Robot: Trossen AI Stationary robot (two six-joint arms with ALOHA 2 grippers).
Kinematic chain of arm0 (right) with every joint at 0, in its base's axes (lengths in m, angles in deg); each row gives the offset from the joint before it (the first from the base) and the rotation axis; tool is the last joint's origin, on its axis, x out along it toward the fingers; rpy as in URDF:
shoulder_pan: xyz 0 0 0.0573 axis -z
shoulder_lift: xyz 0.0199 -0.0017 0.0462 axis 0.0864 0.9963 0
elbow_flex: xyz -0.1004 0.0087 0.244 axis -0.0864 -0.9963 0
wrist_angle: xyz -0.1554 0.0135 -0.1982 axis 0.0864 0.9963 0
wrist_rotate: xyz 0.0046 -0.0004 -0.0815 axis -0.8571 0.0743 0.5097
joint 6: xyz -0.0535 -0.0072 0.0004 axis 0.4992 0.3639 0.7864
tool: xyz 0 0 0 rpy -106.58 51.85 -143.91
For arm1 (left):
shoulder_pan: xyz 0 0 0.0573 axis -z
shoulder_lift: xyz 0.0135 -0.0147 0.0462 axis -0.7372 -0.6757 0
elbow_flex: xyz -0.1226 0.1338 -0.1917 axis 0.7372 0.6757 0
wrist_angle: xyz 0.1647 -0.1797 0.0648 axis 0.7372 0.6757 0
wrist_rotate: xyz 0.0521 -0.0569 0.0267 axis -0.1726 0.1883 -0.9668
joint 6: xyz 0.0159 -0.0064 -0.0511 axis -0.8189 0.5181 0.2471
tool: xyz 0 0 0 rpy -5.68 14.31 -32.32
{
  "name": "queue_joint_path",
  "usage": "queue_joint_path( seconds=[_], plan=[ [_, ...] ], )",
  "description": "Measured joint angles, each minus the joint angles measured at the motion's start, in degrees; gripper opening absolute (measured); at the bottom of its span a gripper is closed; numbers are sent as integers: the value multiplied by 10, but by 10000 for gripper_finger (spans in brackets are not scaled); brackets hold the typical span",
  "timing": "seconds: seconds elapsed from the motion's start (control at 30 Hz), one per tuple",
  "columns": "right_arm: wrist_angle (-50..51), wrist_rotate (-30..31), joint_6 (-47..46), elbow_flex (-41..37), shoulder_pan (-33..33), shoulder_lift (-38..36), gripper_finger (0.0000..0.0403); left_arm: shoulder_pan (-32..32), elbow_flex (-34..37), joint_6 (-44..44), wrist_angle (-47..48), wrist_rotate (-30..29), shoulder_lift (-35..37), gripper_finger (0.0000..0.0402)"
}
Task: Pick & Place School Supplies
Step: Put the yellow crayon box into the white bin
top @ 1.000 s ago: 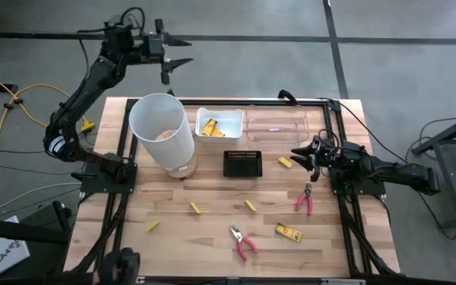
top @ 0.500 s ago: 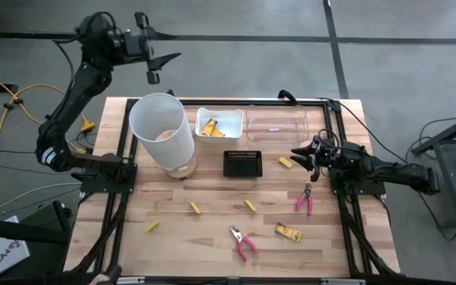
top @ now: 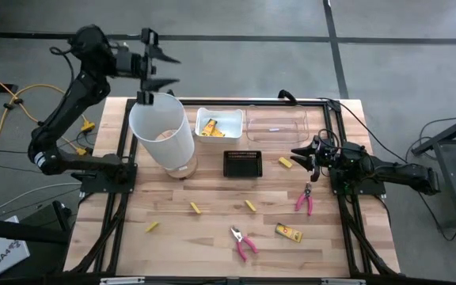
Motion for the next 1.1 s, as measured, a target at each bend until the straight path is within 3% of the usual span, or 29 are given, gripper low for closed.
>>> queue_joint_path(
  seconds=[0.1, 0.2, 0.4, 0.67, 0.87, 1.1],
  plan=[
    [0, 0, 0, 0, 0, 0, 133, 65, 0, -29, 24, -36, 10, 193],
    [0, 0, 0, 0, 0, 0, 133, 149, 0, -79, 81, -115, 20, 193],
    [0, 0, 0, 0, 0, 0, 133, 344, 0, -169, 157, -357, 29, 193],
    [0, 0, 0, 0, 0, 0, 133, 589, 0, -214, 188, -684, 8, 193],
    [0, 0, 0, 0, 0, 0, 133, 693, 0, -172, 196, -850, -36, 193],
    [0, 0, 0, 0, 0, 0, 133, 742, 0, -91, 233, -948, -73, 193]
  ],
)
